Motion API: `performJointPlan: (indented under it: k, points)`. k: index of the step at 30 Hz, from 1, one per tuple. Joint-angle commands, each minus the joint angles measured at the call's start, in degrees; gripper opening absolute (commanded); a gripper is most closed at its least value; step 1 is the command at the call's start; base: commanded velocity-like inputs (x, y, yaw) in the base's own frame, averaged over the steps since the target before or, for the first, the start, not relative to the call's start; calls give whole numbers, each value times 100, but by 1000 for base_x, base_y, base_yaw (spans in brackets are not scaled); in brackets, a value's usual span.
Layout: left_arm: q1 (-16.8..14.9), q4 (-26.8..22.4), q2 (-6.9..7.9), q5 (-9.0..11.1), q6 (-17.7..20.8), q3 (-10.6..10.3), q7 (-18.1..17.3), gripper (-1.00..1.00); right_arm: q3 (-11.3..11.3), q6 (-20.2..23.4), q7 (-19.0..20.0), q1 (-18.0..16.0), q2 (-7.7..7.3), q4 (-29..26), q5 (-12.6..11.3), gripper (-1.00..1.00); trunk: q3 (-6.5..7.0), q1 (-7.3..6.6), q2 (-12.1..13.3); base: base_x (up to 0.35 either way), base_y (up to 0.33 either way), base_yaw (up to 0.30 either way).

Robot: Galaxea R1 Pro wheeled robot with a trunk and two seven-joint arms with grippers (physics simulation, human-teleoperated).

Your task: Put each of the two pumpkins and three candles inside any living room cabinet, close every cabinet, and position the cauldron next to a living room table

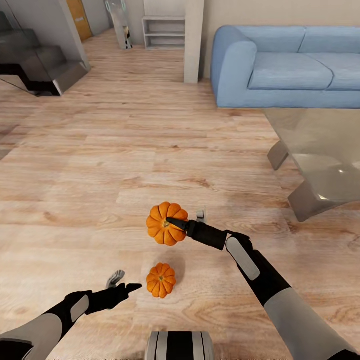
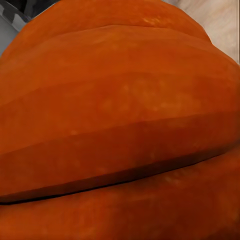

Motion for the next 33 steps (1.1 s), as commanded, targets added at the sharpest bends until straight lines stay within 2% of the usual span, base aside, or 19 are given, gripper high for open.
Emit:
performJointPlan:
  k: [1, 18, 20, 22, 26, 33]
  points:
    - [-1, -4, -2, -2, 3, 2, -50, 100, 2, 7, 0, 0, 0, -2, -17, -100, -23, 2, -2, 0, 0, 0]
    - [-54, -617, -17, -5, 41, 2, -121, 100, 15, 1, 103, 0, 17, -11, -8, -100, -399, 46, -24, 0, 0, 0]
    - [-75, -768, 5, -5, 45, 2, -117, 100, 16, -1, 102, 0, 18, -11, -8, -100, -444, 51, -27, 0, 0, 0]
    - [-126, -895, 88, -5, 51, 9, -118, 100, 13, -1, 100, 0, 18, -11, -8, -100, -488, 56, -30, 0, 0, 0]
    - [-303, -950, 192, -5, 53, 11, -125, 100, 13, -2, 102, 0, 16, -11, -8, -100, -577, 67, -35, 0, 0, 0]
    - [-405, -1003, 201, 8, 47, 18, -135, 100, 16, -2, 106, 0, 18, -11, -8, -100, -732, 85, -44, 0, 0, 0]
